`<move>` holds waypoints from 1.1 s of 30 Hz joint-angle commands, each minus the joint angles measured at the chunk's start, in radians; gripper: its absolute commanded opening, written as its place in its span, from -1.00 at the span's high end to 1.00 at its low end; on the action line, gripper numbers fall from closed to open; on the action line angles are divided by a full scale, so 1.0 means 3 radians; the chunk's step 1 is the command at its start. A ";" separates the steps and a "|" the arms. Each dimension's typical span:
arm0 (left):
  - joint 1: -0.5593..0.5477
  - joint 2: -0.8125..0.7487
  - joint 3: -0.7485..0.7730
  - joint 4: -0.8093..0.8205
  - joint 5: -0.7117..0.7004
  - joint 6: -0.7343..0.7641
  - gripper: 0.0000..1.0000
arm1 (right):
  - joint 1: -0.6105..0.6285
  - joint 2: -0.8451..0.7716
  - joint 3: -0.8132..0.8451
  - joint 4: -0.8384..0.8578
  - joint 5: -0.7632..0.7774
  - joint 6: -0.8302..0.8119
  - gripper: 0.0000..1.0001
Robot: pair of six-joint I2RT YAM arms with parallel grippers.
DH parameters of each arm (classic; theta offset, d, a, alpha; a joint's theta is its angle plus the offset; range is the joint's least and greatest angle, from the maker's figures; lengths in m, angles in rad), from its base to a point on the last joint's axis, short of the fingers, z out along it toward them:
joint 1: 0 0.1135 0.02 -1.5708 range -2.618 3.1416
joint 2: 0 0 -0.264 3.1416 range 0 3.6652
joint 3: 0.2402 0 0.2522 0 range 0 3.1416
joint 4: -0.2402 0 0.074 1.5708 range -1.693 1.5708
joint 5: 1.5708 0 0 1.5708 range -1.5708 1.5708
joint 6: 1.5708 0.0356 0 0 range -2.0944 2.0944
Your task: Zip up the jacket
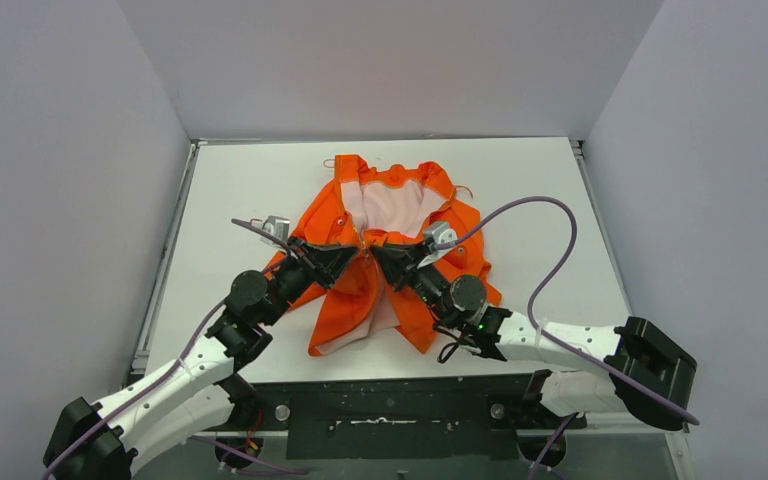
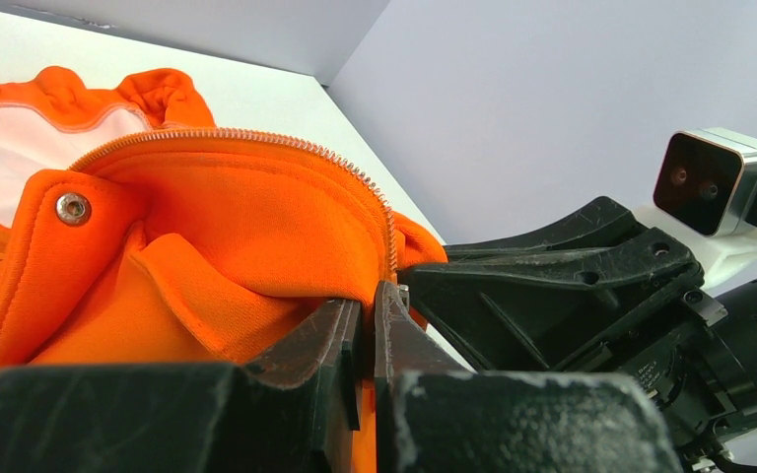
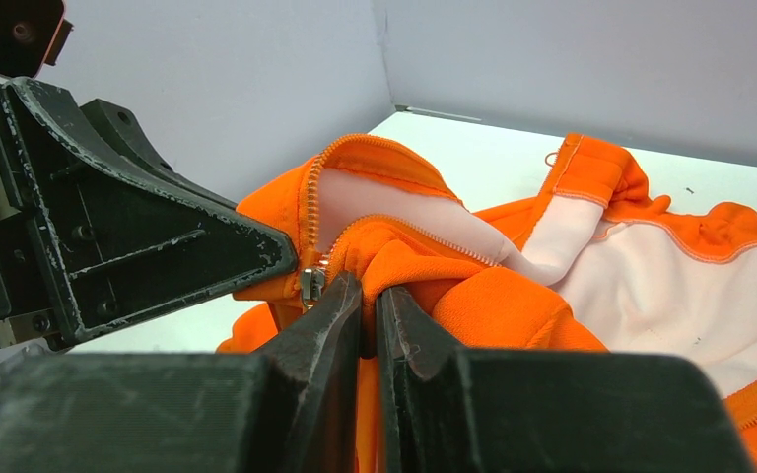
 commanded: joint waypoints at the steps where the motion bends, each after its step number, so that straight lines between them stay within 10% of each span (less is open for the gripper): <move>1: -0.0050 -0.0039 0.0174 0.0199 0.0020 0.0065 1.00 | 0.0053 -0.0039 0.0204 0.0421 0.0030 0.0064 1.00; 33: -0.0157 -0.0187 0.0169 0.0008 -0.0312 0.0057 1.00 | 0.0291 0.0242 0.0476 0.0533 0.0601 0.0051 1.00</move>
